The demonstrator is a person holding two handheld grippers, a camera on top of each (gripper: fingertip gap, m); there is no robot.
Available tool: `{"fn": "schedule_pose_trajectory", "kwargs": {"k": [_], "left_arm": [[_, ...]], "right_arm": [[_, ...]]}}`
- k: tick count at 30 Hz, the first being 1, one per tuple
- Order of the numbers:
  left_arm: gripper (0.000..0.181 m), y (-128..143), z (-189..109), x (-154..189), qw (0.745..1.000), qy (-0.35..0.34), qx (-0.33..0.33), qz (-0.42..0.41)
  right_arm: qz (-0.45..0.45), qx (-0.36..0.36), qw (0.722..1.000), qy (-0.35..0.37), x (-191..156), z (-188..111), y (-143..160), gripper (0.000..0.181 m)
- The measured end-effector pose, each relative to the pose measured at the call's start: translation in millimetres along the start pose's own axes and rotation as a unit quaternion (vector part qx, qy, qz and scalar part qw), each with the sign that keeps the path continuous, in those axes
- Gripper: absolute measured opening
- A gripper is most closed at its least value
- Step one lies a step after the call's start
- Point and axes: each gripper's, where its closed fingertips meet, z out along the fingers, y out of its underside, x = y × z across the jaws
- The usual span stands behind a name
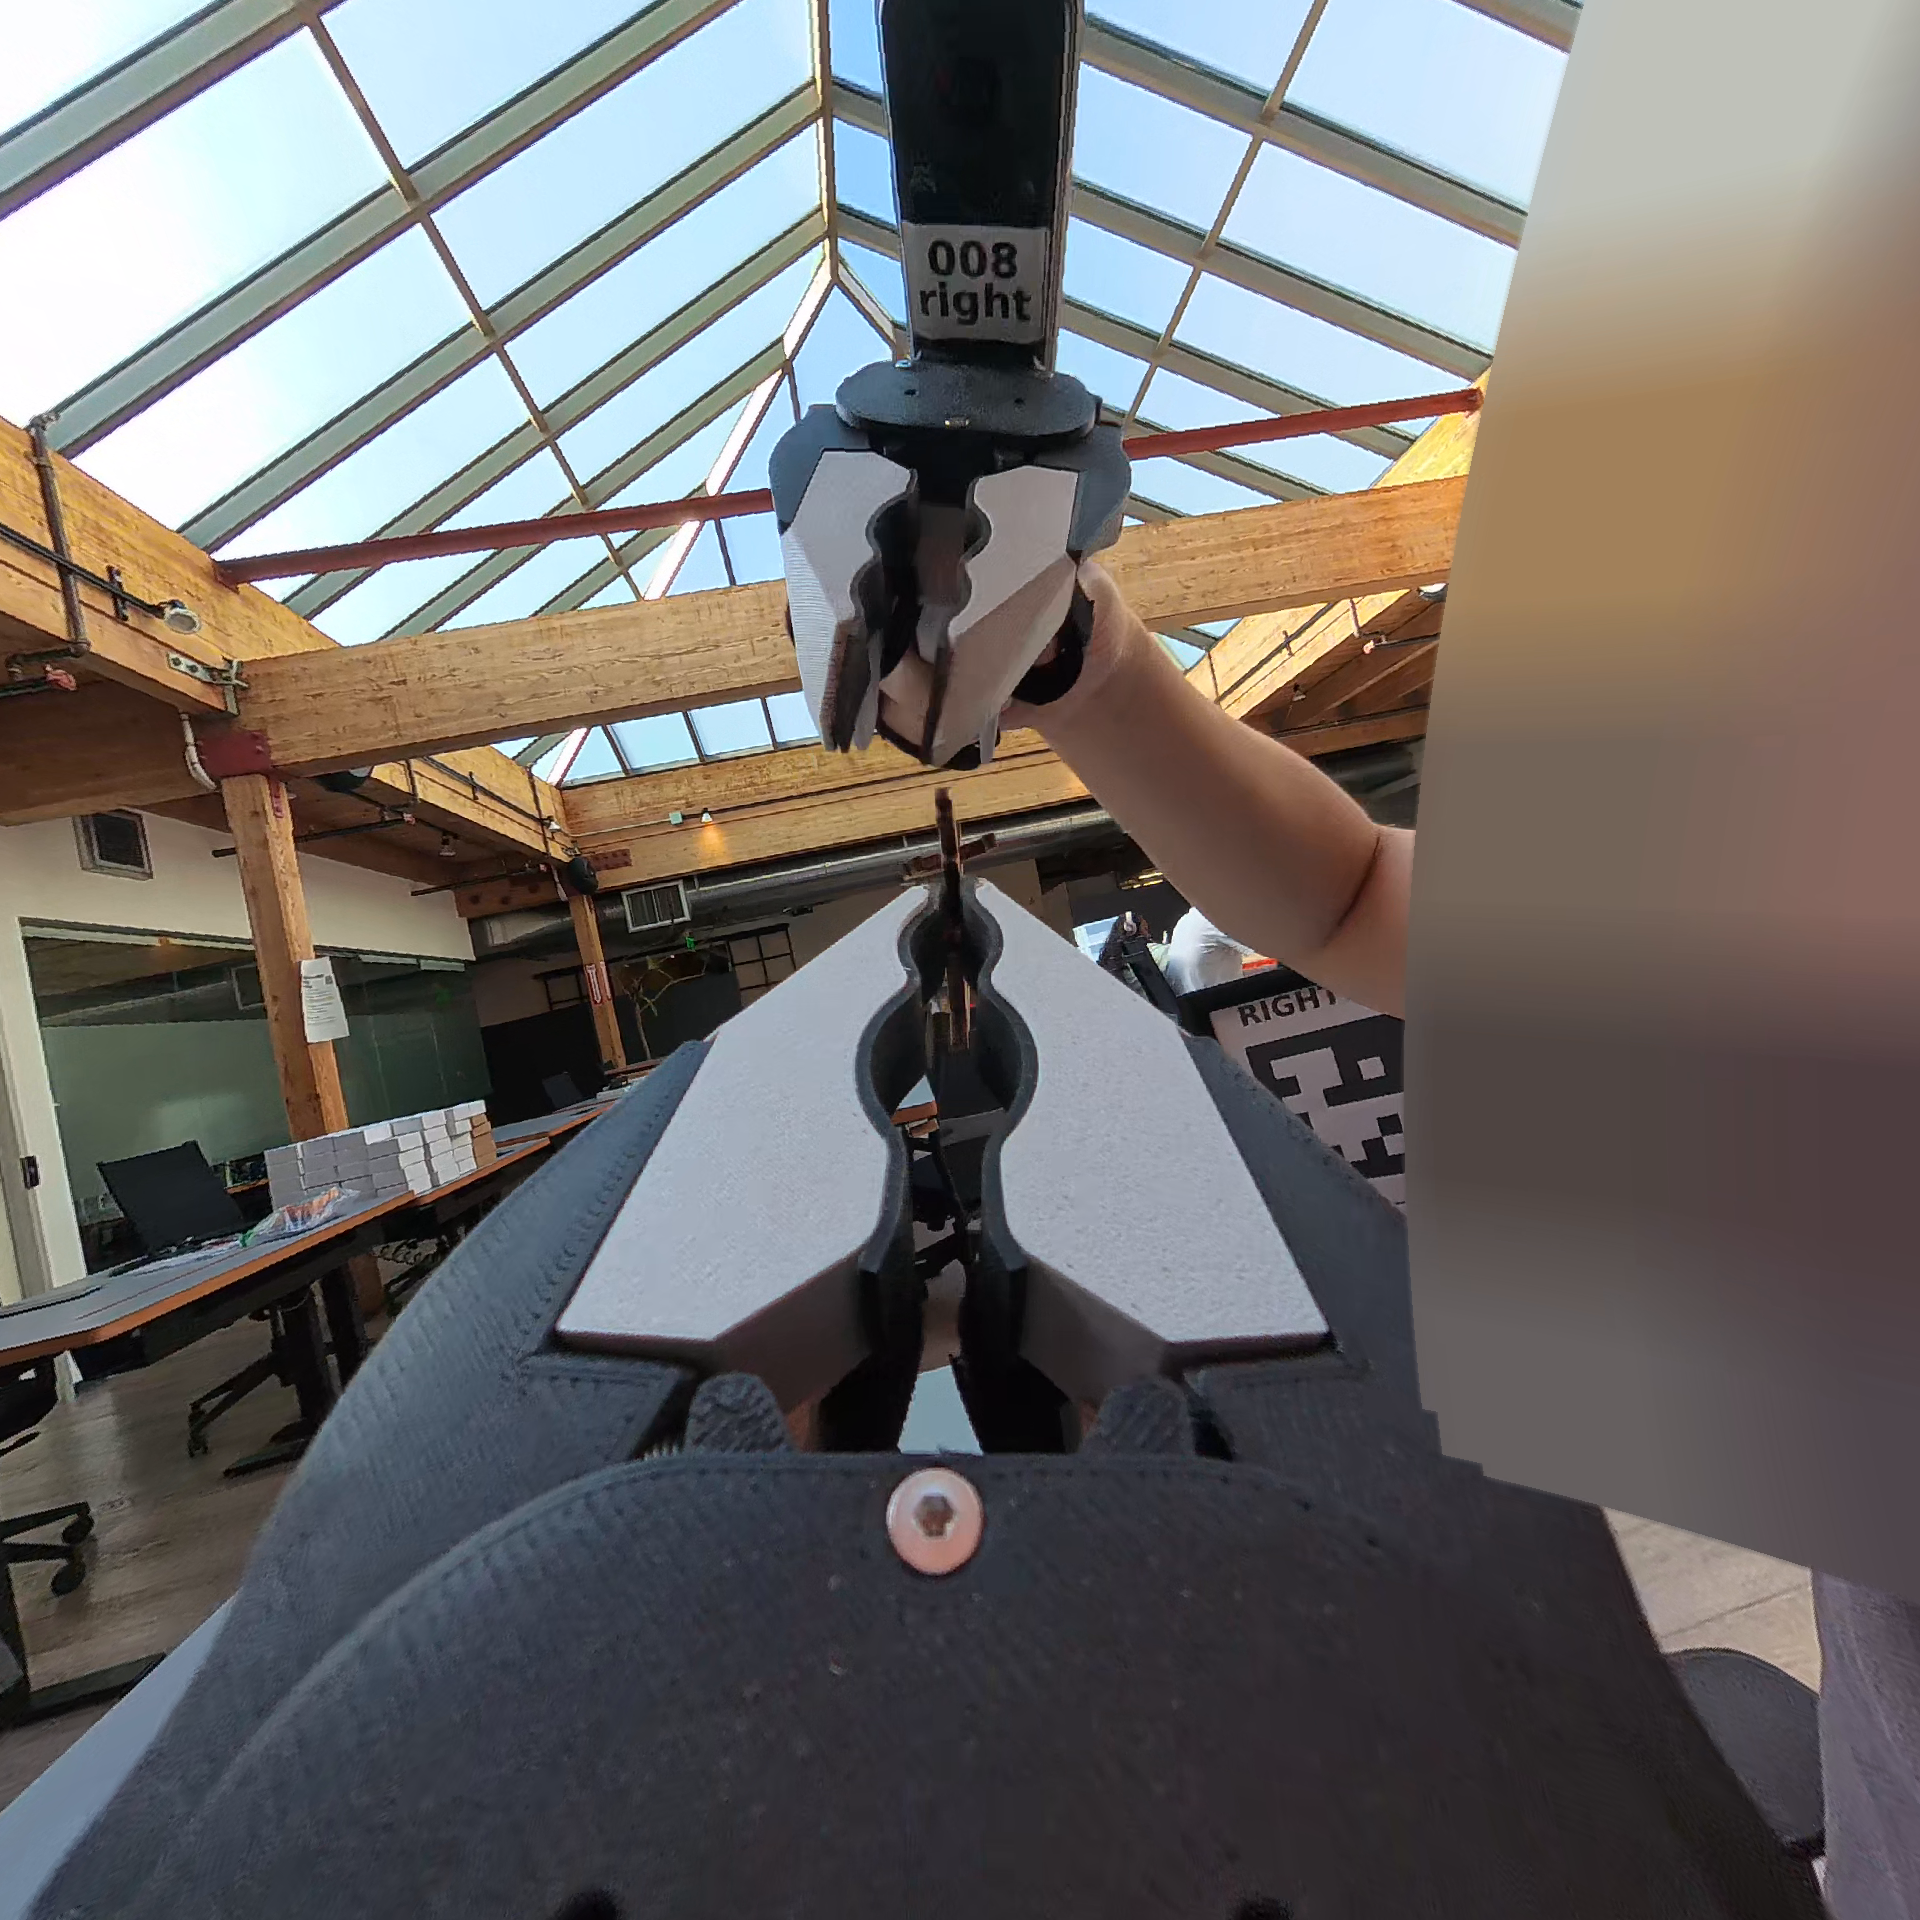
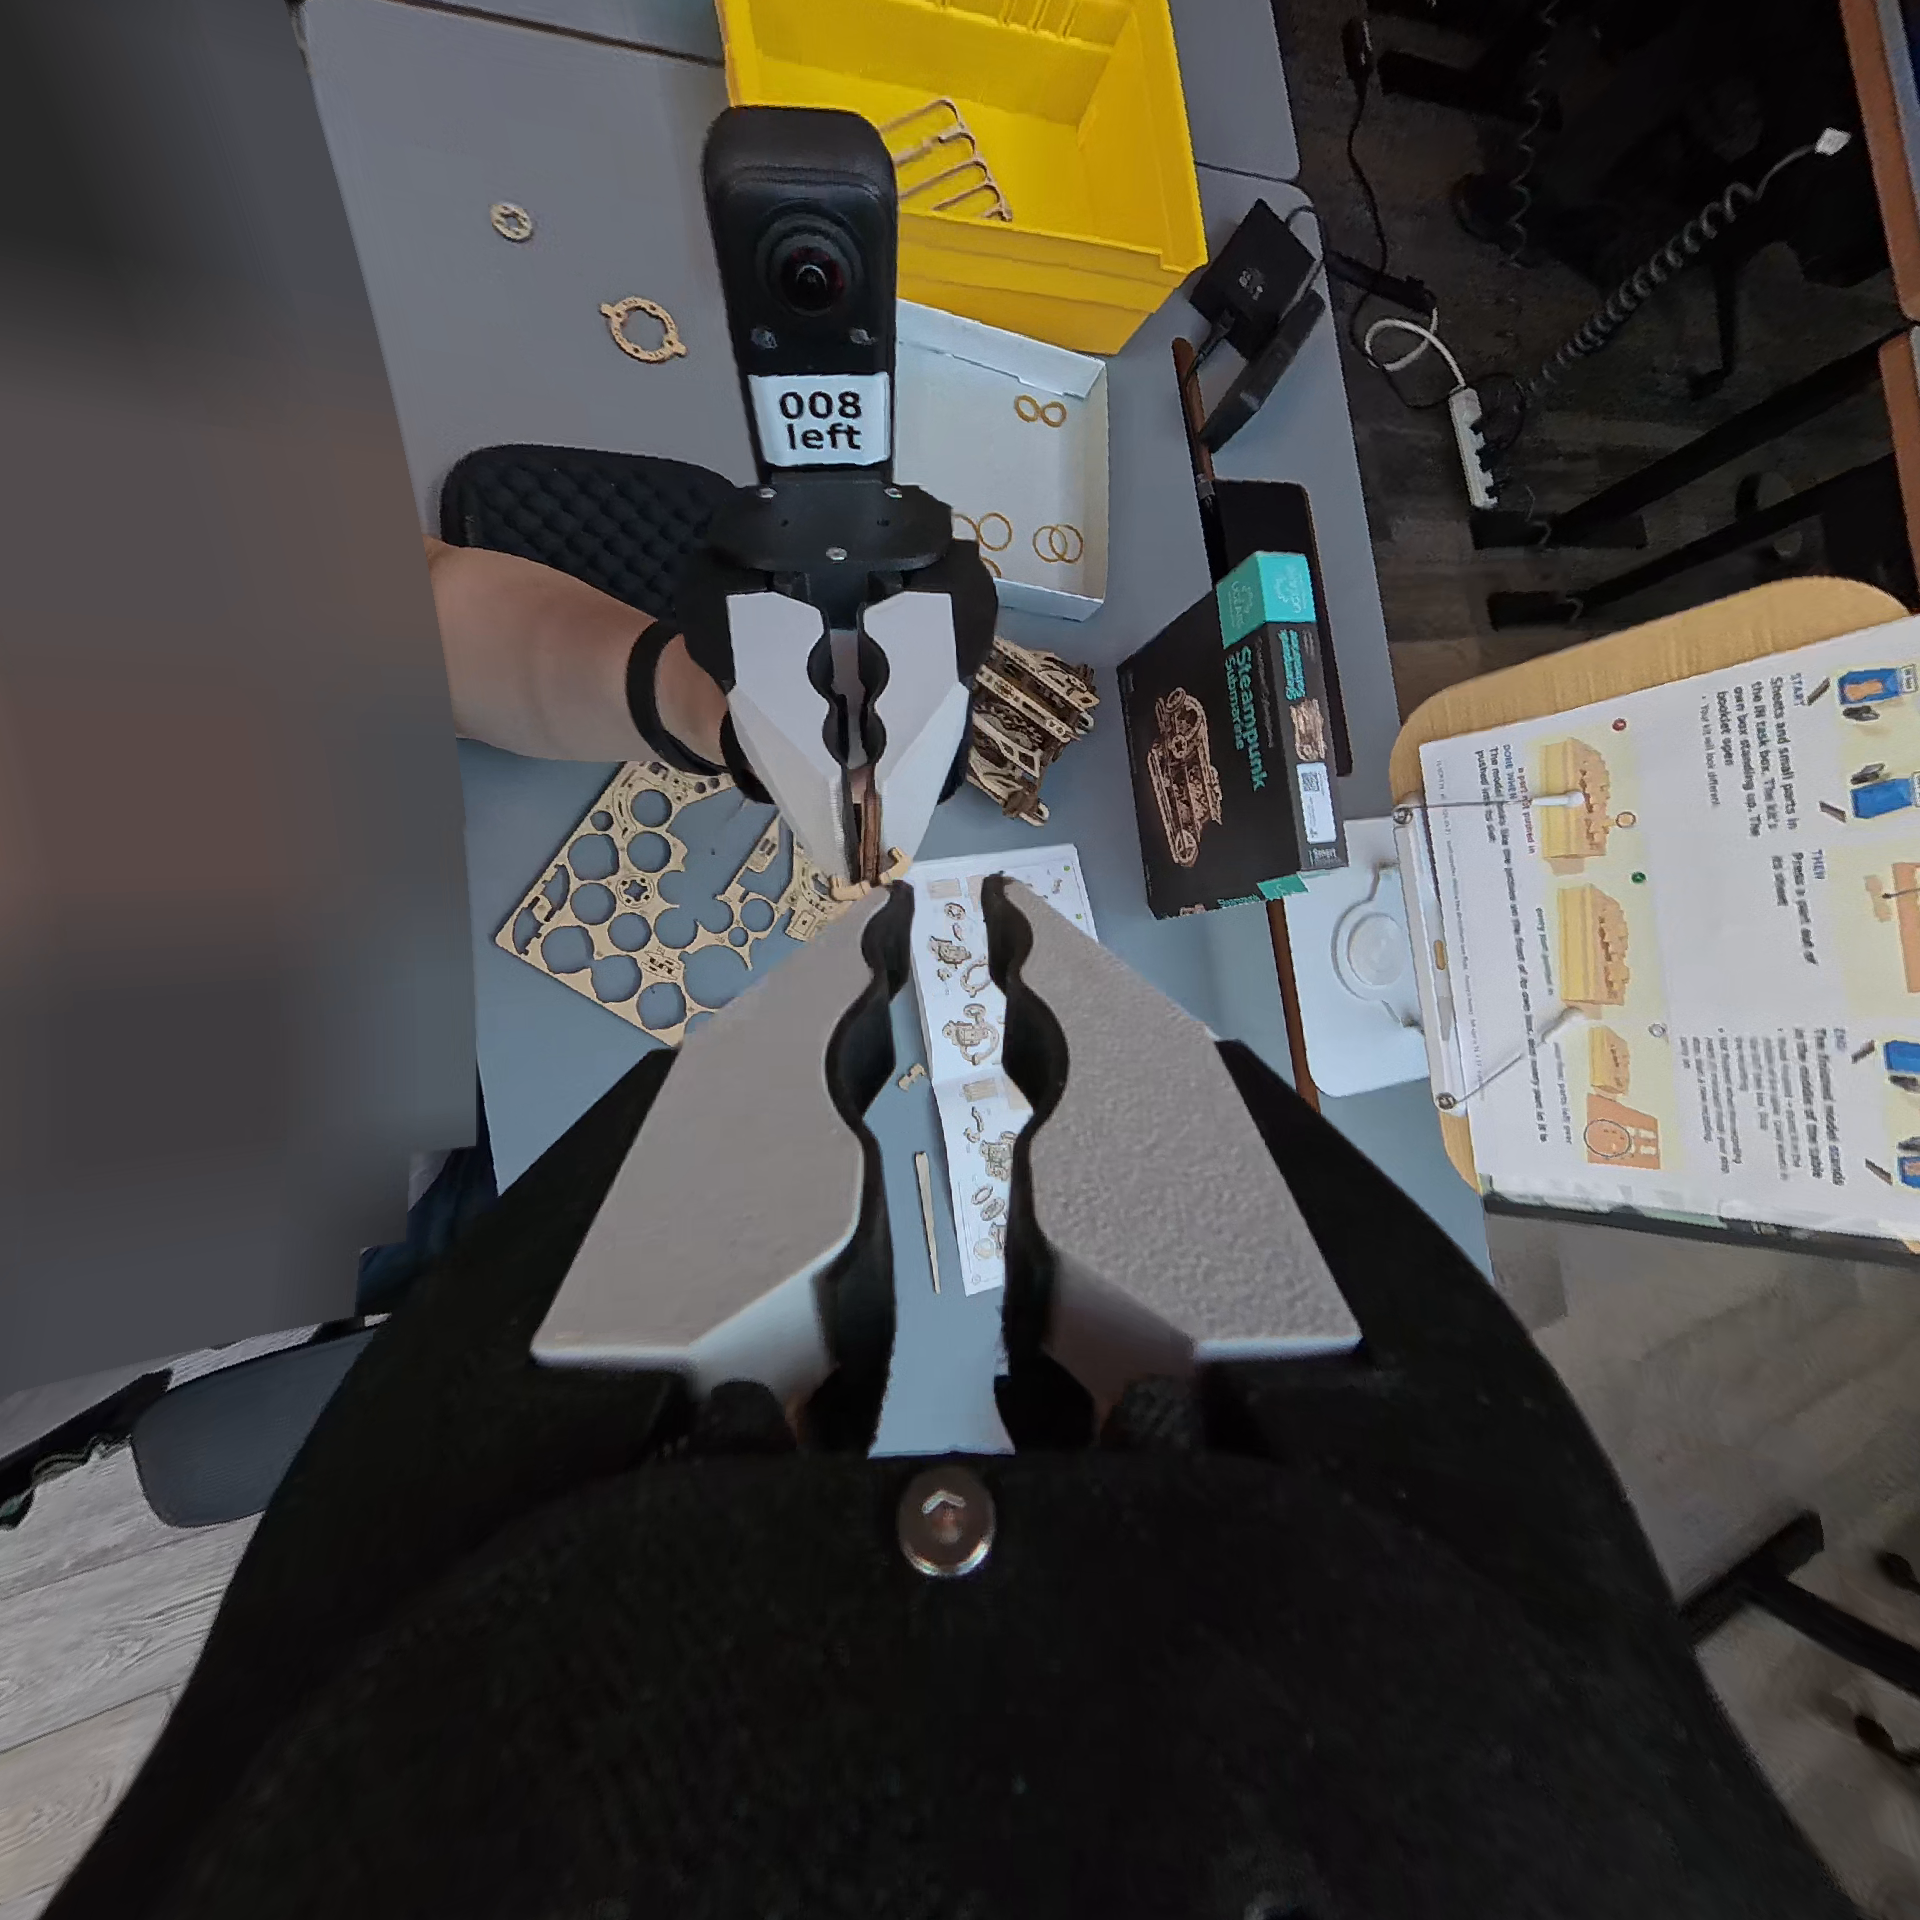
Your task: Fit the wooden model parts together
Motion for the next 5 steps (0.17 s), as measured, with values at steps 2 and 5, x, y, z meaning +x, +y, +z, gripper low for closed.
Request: {"fn": "schedule_pose_trajectory", "kwargs": {"k": [2, 5], "left_arm": [[0.0, -2, -1, 4, 1.0, 0.019, 0.003, -0.003], [0.0, -3, -2, 11, 0.999, 0.045, 0.01, -0.003]], "right_arm": [[-0.025, 0.057, 0.996, -0.058, -16, -13, -3, 0.028], [-0.024, 0.169, 0.982, -0.08, -26, -24, -6, 0.037]]}}
